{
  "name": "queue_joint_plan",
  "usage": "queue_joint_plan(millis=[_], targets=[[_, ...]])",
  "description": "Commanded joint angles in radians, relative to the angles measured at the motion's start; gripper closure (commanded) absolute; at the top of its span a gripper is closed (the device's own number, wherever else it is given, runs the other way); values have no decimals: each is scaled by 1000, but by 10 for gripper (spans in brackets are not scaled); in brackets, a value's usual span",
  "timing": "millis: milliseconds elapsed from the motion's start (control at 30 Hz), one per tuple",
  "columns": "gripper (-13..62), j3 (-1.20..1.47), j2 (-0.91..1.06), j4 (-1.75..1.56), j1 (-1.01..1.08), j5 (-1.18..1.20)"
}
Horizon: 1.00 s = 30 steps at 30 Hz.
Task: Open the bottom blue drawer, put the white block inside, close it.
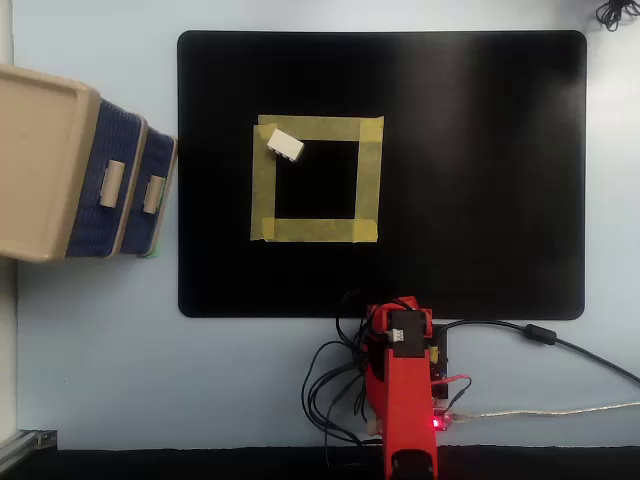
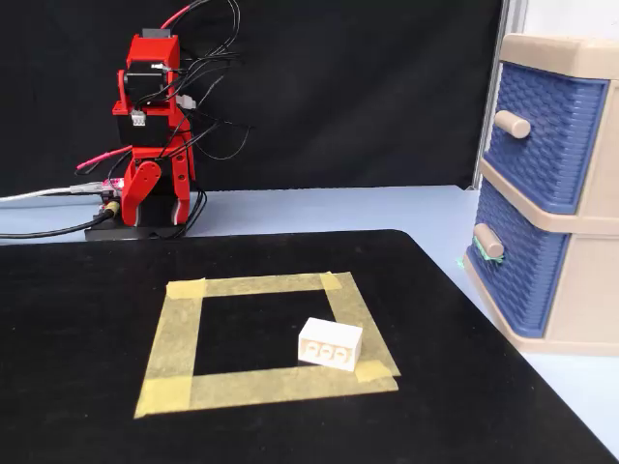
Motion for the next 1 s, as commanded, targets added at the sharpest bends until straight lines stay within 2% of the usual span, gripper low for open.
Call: queue_joint_plan(millis=[0, 167, 367, 433, 500, 600, 700, 867, 967], targets=[[151, 34, 60, 72, -17, 2], [150, -25, 61, 83, -20, -3], [157, -462, 32, 83, -71, -83], [162, -548, -37, 32, -196, -218], [163, -551, -132, -87, -457, -499], [163, -500, -408, -494, -856, -1062], [163, -471, -578, -1002, -985, -1397], [163, -267, -664, -1796, -991, -1488], [163, -238, -848, -2221, -994, -1508]])
